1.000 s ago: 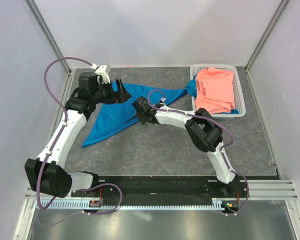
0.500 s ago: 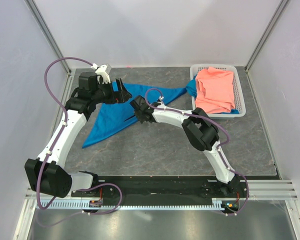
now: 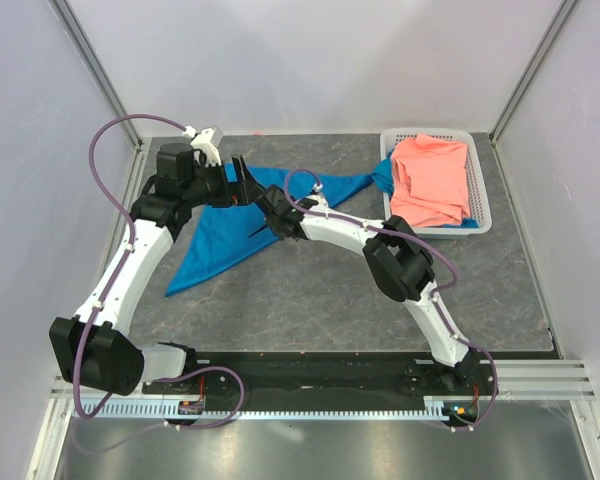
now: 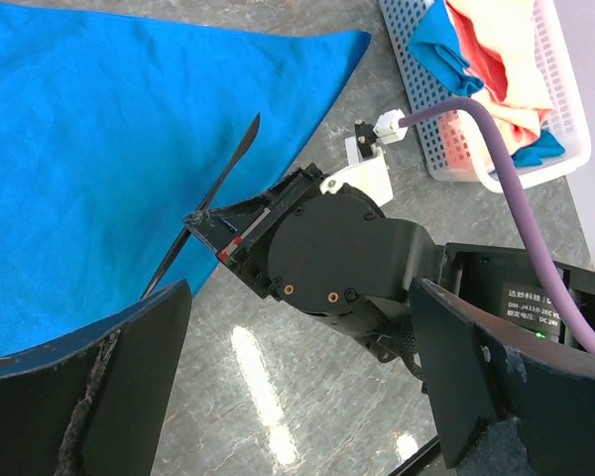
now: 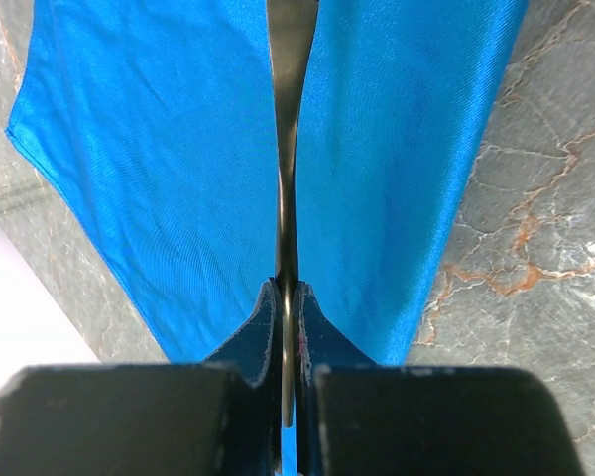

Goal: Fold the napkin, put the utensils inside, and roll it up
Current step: Place the utensil onto the napkin, then fold the napkin

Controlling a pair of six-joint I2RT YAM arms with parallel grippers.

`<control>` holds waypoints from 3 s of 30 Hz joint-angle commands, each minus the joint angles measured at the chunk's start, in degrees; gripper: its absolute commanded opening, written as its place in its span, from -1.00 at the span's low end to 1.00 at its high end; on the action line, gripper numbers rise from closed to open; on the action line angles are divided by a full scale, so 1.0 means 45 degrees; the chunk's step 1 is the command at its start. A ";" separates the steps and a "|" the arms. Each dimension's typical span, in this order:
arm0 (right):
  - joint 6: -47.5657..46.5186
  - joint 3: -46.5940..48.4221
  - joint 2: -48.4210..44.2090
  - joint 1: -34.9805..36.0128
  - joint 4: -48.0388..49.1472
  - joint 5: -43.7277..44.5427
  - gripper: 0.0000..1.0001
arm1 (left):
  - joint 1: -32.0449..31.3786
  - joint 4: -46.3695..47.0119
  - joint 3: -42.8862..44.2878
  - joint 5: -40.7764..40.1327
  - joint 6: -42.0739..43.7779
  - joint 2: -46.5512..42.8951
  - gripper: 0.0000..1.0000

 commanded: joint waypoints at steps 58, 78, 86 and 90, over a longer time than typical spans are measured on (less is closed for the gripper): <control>-0.3773 -0.6539 -0.3442 -0.3269 0.5496 -0.2183 -0.12 | 0.0008 0.0437 -0.0311 -0.0494 0.0010 0.0060 0.96; -0.3674 -0.6323 -0.2445 -0.3426 0.5652 -0.2555 -0.44 | 0.0027 0.0456 -0.0311 -0.0514 0.0010 0.0177 0.96; -0.3987 -0.6226 -0.2132 -0.3407 0.5711 -0.2613 -0.56 | 0.0027 0.0437 -0.0291 -0.0396 -0.0029 0.0216 0.96; -0.4280 -0.6089 -0.1996 -0.3407 0.5750 -0.2691 -0.71 | 0.0027 0.0457 -0.0291 -0.0357 -0.0029 0.0217 0.96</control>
